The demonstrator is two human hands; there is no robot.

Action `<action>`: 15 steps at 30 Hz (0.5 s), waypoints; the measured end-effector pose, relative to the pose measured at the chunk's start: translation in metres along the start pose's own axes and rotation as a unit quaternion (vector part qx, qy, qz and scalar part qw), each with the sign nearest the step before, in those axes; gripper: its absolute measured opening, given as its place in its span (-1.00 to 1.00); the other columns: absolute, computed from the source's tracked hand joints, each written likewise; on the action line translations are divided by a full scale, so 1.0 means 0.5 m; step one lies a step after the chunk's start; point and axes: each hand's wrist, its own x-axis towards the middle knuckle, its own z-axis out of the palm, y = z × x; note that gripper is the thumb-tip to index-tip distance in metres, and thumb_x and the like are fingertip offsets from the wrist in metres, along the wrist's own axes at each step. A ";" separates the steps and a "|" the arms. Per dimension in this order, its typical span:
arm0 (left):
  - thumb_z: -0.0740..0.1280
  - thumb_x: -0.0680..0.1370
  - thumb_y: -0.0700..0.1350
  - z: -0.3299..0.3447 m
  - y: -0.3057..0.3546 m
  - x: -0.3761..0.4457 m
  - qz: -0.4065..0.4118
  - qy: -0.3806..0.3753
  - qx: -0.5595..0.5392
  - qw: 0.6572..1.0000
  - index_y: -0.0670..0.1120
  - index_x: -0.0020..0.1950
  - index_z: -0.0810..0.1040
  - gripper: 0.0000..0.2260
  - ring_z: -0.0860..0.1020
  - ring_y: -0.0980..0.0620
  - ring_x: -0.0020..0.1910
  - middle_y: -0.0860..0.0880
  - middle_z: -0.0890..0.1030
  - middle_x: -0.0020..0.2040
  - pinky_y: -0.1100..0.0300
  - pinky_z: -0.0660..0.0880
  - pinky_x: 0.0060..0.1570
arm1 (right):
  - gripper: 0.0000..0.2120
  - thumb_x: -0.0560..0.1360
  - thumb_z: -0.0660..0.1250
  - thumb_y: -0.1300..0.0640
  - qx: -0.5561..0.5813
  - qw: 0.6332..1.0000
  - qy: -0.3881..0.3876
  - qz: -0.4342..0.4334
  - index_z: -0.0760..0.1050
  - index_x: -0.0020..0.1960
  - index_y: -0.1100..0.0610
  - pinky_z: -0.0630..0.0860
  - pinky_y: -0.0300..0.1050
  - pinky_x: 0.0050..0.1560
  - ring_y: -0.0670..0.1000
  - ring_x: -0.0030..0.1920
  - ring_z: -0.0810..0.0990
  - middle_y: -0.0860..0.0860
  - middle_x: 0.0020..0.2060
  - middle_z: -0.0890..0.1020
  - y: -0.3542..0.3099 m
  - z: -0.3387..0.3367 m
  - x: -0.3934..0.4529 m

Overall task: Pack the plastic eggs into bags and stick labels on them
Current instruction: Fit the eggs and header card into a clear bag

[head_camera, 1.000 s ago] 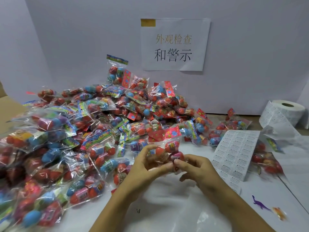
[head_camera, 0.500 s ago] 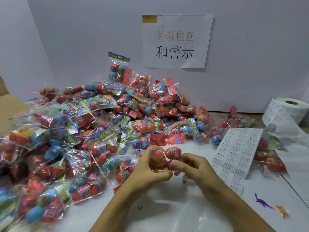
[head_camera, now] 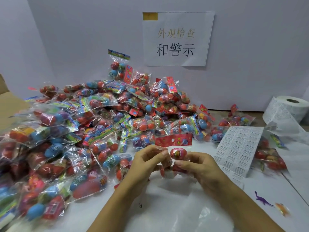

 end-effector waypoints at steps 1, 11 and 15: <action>0.52 0.44 0.05 -0.001 0.000 0.000 0.000 0.000 -0.004 1.000 -0.04 -0.10 0.71 -0.82 0.66 -0.01 -0.10 -0.06 0.69 -0.15 0.18 0.59 -0.09 | -0.54 0.17 0.65 0.10 -0.007 1.000 0.005 0.003 0.65 -0.06 0.35 0.64 -0.05 -0.08 0.20 -0.13 0.70 0.29 -0.13 0.72 0.000 0.000 0.000; 0.52 0.45 -0.06 -0.001 -0.004 -0.001 -0.014 -0.017 -0.012 1.000 -0.09 -0.14 0.69 -0.88 0.68 -0.04 -0.15 -0.13 0.68 -0.16 0.10 0.62 -0.11 | -0.61 0.34 0.57 -0.22 -0.042 0.999 0.021 -0.010 0.73 0.01 0.02 0.67 0.02 -0.06 0.03 0.01 0.72 0.07 -0.07 0.74 -0.012 0.009 -0.012; 0.51 0.44 -0.09 -0.001 -0.005 -0.001 -0.015 -0.015 -0.006 1.000 -0.10 -0.16 0.69 -0.90 0.67 -0.06 -0.14 -0.15 0.68 -0.17 0.06 0.62 -0.07 | -0.64 0.32 0.53 -0.11 -0.060 0.998 0.022 -0.017 0.74 -0.06 0.16 0.67 0.10 0.02 0.09 -0.10 0.71 0.17 -0.13 0.74 -0.014 0.011 -0.011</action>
